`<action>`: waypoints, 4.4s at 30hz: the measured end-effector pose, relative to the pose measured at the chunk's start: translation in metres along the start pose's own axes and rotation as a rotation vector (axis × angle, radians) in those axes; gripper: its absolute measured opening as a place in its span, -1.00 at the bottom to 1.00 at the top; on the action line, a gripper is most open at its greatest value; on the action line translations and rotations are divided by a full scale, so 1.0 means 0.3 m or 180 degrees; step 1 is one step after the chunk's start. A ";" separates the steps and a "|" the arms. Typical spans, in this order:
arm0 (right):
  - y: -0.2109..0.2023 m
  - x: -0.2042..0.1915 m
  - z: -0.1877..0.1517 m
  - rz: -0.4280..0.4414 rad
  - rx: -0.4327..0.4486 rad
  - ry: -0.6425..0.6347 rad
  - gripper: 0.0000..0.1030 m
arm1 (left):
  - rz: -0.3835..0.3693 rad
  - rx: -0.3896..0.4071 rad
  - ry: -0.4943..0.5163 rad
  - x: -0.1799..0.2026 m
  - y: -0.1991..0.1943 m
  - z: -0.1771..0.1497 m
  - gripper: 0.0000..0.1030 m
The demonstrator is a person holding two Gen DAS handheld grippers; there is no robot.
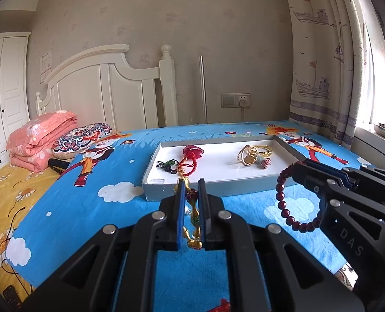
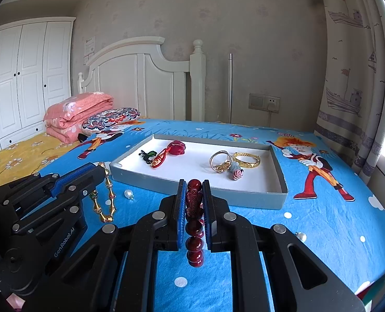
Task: Organize jewelry
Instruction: 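Carry bead bracelet and bamboo bangle over the tray and open both tools, then reach the right tool to the pearl earring and grasp it, then carry the pearl earring over the tray with the right tool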
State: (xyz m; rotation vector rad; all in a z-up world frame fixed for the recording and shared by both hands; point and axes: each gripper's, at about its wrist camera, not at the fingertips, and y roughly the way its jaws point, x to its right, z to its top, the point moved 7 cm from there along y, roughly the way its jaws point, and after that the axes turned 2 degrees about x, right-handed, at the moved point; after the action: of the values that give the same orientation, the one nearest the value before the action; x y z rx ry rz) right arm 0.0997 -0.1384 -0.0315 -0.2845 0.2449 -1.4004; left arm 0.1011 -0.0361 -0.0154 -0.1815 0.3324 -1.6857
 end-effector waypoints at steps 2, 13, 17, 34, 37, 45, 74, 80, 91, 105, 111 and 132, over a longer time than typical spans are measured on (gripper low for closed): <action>0.014 0.005 0.018 -0.0021 0.0018 -0.0006 -0.76 | -0.0009 -0.0012 -0.0001 0.001 0.012 0.013 -0.82; 0.212 0.099 0.227 -0.0273 0.0066 -0.0052 -0.76 | -0.0116 -0.0177 -0.0245 -0.026 0.258 0.255 -0.82; 0.315 0.135 0.269 -0.0358 -0.0038 -0.0064 -0.76 | -0.0036 -0.0254 -0.0243 -0.023 0.371 0.317 -0.82; 0.541 0.216 0.203 -0.0554 -0.0503 -0.0028 -0.75 | 0.0249 -0.0678 -0.0129 -0.043 0.636 0.244 -0.82; 0.565 0.212 0.199 -0.0527 -0.0625 -0.0013 -0.72 | 0.0252 -0.0752 -0.0144 -0.045 0.654 0.239 -0.81; 0.539 0.234 0.231 -0.0554 -0.0583 0.0037 0.02 | 0.0405 -0.0641 -0.0169 -0.089 0.638 0.259 0.18; 0.147 0.162 -0.002 -0.0376 -0.0434 0.0023 0.42 | 0.0480 -0.0348 -0.0189 -0.168 0.206 0.063 0.90; 0.062 0.173 -0.073 -0.0383 -0.0388 0.0086 0.44 | 0.0375 -0.0373 -0.0180 -0.152 0.117 -0.032 0.90; 0.001 0.247 -0.134 -0.0546 -0.0227 0.0275 0.44 | 0.0313 -0.0288 0.0137 -0.051 0.065 -0.117 0.90; 0.101 0.422 -0.153 -0.0754 -0.0426 0.0438 0.10 | 0.0253 -0.0468 0.0054 -0.065 0.111 -0.141 0.90; 0.102 0.435 -0.179 -0.0719 -0.0440 0.0481 -0.01 | 0.0252 -0.0514 -0.0139 -0.106 0.130 -0.138 0.90; 0.070 0.396 -0.240 -0.0608 -0.0258 0.0238 -0.71 | 0.0130 -0.0822 -0.0543 -0.107 0.228 -0.090 0.80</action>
State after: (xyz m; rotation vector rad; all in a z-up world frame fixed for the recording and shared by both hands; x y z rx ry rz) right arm 0.1135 -0.2565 -0.1065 -0.3295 0.3436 -1.5941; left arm 0.1618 -0.0092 -0.0605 -0.5035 0.4219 -1.5711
